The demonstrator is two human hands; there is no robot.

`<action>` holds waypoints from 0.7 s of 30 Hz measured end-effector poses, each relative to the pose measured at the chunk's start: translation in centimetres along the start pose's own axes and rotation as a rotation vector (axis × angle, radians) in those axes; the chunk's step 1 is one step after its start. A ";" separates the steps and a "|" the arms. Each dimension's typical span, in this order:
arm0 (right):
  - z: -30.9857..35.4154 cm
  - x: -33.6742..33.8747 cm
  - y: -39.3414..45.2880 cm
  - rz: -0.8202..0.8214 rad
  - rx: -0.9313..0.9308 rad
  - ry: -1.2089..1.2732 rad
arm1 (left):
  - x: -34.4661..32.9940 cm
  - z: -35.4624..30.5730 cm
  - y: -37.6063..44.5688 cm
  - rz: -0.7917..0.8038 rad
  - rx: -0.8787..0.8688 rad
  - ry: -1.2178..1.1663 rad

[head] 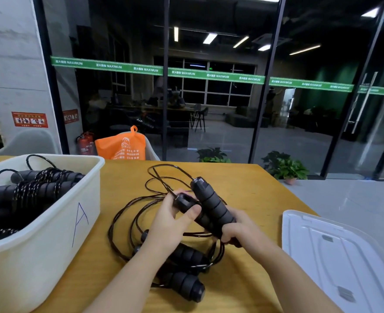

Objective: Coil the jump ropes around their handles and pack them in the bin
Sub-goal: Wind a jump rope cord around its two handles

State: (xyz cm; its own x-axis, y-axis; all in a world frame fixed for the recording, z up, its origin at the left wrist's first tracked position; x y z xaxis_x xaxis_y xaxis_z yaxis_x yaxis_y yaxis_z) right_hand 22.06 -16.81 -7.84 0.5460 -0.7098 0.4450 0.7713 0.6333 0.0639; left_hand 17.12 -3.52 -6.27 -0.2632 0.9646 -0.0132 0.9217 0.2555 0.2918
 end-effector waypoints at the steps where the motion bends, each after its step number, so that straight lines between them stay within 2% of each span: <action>1: -0.4 -0.5 0.1 0.055 -0.010 0.056 | 0.1 0.2 0.1 -0.004 0.012 -0.032; 6: -1.1 -3.1 -0.6 0.318 -0.094 0.354 | 0.0 1.7 0.3 -0.008 0.114 -0.214; 10: -0.9 -3.9 -0.7 0.365 -0.109 0.377 | -1.2 2.5 0.1 0.018 0.217 -0.546; 14: -0.6 -4.5 -1.0 0.419 -0.122 0.386 | -2.1 2.4 -0.2 0.037 0.290 -0.751; 17: -0.2 -5.0 -1.3 0.444 -0.128 0.383 | -2.1 3.1 -0.4 0.025 0.357 -0.849; 21: 0.4 -5.9 -2.0 0.544 -0.155 0.467 | -2.5 3.2 -0.4 0.094 0.383 -0.886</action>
State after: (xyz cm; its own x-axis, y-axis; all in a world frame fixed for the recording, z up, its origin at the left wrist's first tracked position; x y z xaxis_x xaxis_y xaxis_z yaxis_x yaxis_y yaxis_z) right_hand 17.18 -13.78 -10.27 0.9208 -0.3866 -0.0513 0.3697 0.9073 -0.2005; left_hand 18.31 -5.82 -9.43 -0.0178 0.6413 -0.7670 0.9996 0.0271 -0.0005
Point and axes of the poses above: each hand's wrist, its own y-axis towards the middle knuckle, its own x-axis out of the back of the hand, z = x × y, the point moved 10 cm from there along y, towards the middle knuckle, and after that the axes turned 8 degrees about -y, right-handed, at the moved point
